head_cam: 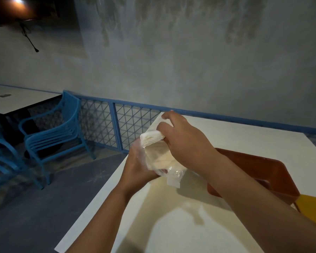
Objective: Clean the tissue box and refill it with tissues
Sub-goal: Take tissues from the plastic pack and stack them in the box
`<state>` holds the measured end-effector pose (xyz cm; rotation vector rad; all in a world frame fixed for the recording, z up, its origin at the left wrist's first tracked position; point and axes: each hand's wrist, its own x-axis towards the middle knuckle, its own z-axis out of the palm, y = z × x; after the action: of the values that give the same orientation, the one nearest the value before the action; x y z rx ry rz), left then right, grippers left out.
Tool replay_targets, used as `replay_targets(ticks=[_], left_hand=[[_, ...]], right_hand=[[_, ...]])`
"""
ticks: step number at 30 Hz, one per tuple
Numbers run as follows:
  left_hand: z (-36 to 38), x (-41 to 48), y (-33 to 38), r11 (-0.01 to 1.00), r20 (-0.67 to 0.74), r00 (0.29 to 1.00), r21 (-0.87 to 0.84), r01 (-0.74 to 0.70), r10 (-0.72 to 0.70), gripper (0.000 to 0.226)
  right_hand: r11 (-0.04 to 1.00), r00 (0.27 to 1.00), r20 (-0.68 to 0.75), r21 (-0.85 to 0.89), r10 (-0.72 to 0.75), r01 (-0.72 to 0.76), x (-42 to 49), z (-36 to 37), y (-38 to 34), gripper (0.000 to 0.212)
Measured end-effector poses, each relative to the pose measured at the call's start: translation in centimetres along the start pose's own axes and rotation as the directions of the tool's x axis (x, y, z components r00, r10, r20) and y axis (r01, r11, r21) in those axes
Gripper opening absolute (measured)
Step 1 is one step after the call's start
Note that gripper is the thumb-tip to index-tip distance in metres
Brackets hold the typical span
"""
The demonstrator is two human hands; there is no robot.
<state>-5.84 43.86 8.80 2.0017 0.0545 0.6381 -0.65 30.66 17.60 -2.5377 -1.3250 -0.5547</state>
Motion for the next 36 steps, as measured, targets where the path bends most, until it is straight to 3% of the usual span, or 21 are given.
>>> replay_targets(ticks=[4, 8, 12, 14, 17, 22, 25, 31, 34, 36], left_hand=[[0.2, 0.6, -0.8, 0.996, -0.015, 0.996, 0.026, -0.086, 0.086, 0.087], [0.5, 1.4, -2.8, 0.992, -0.032, 0.996, 0.090, -0.084, 0.087, 0.076], [1.9, 0.7, -4.0, 0.979, -0.043, 0.999, 0.201, 0.023, -0.015, 0.108], [2.7, -0.2, -3.9, 0.969, -0.080, 0.996, 0.240, 0.066, -0.048, 0.111], [4.2, -1.5, -3.8, 0.950, -0.111, 0.991, 0.294, 0.101, -0.071, 0.117], [6.1, -4.2, -3.8, 0.933, -0.156, 0.981, 0.321, 0.162, -0.117, 0.122], [7.3, -5.4, -3.8, 0.902, -0.181, 0.977, 0.392, 0.179, -0.115, 0.117], [8.2, -6.8, -4.3, 0.834, -0.144, 0.989, 0.546, 0.087, -0.009, 0.078], [9.5, -8.1, -3.7, 0.774, -0.115, 0.992, 0.632, 0.040, 0.042, 0.069], [10.3, -9.1, -4.0, 0.752, -0.100, 0.995, 0.656, 0.063, 0.004, 0.075]], right_hand=[[1.000, 0.998, -0.065, -0.003, 0.002, -0.002, -0.4, 0.2, 0.0, 0.038], [1.000, 0.998, -0.067, 0.014, 0.018, -0.017, -1.6, -0.2, 0.5, 0.035], [0.999, 0.995, -0.093, -0.045, -0.033, 0.029, -4.1, -0.9, 1.0, 0.036], [0.990, 0.968, -0.219, -0.096, -0.122, 0.103, -5.6, -0.6, 1.8, 0.044], [0.967, 0.891, -0.378, -0.060, -0.251, 0.247, -8.4, -0.3, 3.5, 0.036], [0.960, 0.853, -0.453, -0.022, -0.259, 0.280, -12.5, -1.1, 5.1, 0.019], [0.965, 0.832, -0.513, 0.027, -0.212, 0.262, -15.0, -1.5, 6.4, 0.020], [0.939, 0.790, -0.610, 0.238, -0.054, 0.248, -18.9, -0.9, 9.1, 0.013], [0.879, 0.816, -0.571, 0.431, 0.089, 0.205, -20.9, -0.5, 10.5, 0.019], [0.851, 0.834, -0.517, 0.511, 0.190, 0.123, -22.2, -0.1, 11.4, 0.017]])
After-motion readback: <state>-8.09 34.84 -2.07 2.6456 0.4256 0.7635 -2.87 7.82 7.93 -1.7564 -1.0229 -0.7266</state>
